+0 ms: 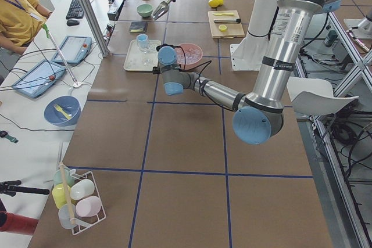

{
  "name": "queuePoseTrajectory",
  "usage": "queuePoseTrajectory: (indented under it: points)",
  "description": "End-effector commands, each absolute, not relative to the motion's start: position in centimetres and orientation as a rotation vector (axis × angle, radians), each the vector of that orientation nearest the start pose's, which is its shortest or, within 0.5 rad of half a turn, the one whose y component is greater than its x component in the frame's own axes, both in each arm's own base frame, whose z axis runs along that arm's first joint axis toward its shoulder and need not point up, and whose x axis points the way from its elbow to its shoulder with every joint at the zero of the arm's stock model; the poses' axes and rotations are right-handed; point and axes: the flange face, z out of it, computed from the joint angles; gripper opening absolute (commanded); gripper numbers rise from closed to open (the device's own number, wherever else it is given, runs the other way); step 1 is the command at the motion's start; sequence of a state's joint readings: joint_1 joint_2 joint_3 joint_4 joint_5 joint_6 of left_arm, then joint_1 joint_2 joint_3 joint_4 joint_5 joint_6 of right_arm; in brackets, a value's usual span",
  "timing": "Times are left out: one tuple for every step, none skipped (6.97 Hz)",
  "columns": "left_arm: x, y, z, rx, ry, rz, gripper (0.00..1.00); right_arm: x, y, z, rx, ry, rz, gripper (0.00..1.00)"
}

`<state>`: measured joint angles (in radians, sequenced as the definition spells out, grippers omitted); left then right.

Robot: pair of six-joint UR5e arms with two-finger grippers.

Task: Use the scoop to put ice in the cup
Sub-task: 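Lower the scoop onto the table with the right gripper while the left arm withdraws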

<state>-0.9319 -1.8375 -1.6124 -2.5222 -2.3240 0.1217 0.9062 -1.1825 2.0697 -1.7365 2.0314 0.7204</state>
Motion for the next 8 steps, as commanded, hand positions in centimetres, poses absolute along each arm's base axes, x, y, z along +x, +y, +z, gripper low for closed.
queuePoseTrajectory:
  points:
    - [29.1,-51.0,37.8,1.058,0.978,1.102,1.00,-22.3,-44.3,31.0,0.194,-0.780,0.048,0.00]
    - [28.9,-51.2,37.8,1.063,0.966,1.092,1.00,-20.6,-42.3,35.0,0.230,-0.844,0.140,0.00]
    - [28.6,-51.4,37.9,1.064,0.962,1.087,1.00,-19.0,-40.8,39.7,0.298,-0.884,0.198,0.00]
    - [28.2,-51.6,37.9,1.066,0.957,1.080,1.00,-17.8,-40.1,43.7,0.366,-0.880,0.222,0.00]
    - [27.5,-52.0,37.9,1.071,0.949,1.069,1.00,-17.0,-40.0,45.7,0.428,-0.848,0.251,0.00]
    - [27.4,-51.8,38.3,1.059,0.956,1.074,1.00,-17.5,-39.4,46.6,0.485,-0.815,0.257,0.00]
    - [27.5,-51.8,38.4,1.054,0.960,1.076,1.00,-19.5,-38.0,47.4,0.547,-0.770,0.235,0.00]
    - [27.3,-51.6,38.3,1.050,0.978,1.088,1.00,-21.2,-37.2,47.6,0.569,-0.752,0.242,0.00]
